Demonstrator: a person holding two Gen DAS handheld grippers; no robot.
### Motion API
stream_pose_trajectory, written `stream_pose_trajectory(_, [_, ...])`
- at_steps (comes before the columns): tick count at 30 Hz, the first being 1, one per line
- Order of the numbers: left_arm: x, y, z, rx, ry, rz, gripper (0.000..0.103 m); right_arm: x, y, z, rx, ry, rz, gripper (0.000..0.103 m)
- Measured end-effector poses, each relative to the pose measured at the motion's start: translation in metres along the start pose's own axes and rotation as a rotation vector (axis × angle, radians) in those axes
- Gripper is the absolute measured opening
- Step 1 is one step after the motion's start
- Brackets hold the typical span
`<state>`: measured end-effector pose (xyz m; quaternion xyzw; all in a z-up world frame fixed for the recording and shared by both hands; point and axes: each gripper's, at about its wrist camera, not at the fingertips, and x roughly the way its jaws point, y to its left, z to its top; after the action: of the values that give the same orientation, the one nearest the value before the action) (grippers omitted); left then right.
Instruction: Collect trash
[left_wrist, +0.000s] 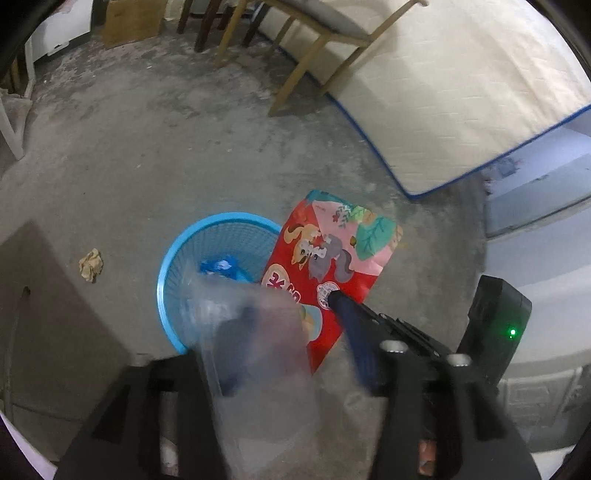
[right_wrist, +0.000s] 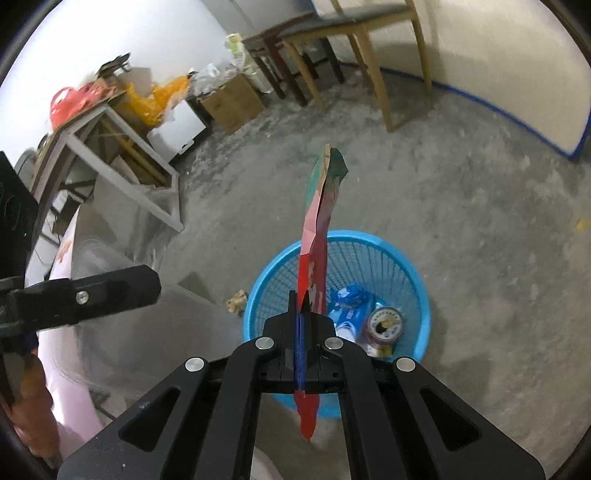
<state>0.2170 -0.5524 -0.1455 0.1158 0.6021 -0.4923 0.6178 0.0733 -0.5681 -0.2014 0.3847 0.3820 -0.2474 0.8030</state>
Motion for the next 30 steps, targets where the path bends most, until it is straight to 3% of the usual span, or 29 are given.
stream_pose_trajectory(1, [0.005, 0.0, 0.002, -0.001, -0.002, 0.016, 0.068, 0.01, -0.004, -0.001, 0.014, 0.016, -0.004, 0.003])
stream_pose_trajectory(3, [0.012, 0.002, 0.001, -0.007, -0.002, 0.044, 0.068, 0.025, -0.013, -0.004, 0.029, 0.044, -0.005, 0.004])
stream_pose_trajectory(7, [0.005, 0.006, -0.003, -0.027, -0.016, 0.03, 0.07, 0.045, -0.032, -0.012, 0.082, 0.096, -0.033, 0.033])
stream_pose_trajectory(11, [-0.007, -0.003, -0.004, 0.028, -0.038, 0.005, 0.075, 0.046, -0.05, -0.016, 0.142, 0.11, -0.073, 0.034])
stream_pose_trajectory(17, [-0.029, -0.015, -0.014, 0.065, -0.041, -0.018, 0.075, 0.015, -0.059, -0.02, 0.168, 0.063, -0.084, 0.037])
stream_pose_trajectory(20, [-0.056, -0.019, -0.018, 0.083, -0.071, -0.034, 0.075, 0.0, -0.062, -0.024, 0.147, 0.043, -0.098, 0.038])
stream_pose_trajectory(25, [-0.137, -0.02, -0.036, 0.156, -0.175, -0.042, 0.075, -0.015, -0.056, -0.028, 0.084, 0.023, -0.099, 0.04])
stream_pose_trajectory(27, [-0.174, -0.015, -0.05, 0.175, -0.213, -0.031, 0.075, -0.019, -0.045, -0.031, 0.047, 0.029, -0.074, 0.04])
stream_pose_trajectory(30, [-0.221, -0.004, -0.079, 0.204, -0.27, 0.008, 0.076, -0.03, -0.014, -0.046, -0.025, 0.043, 0.028, 0.042])
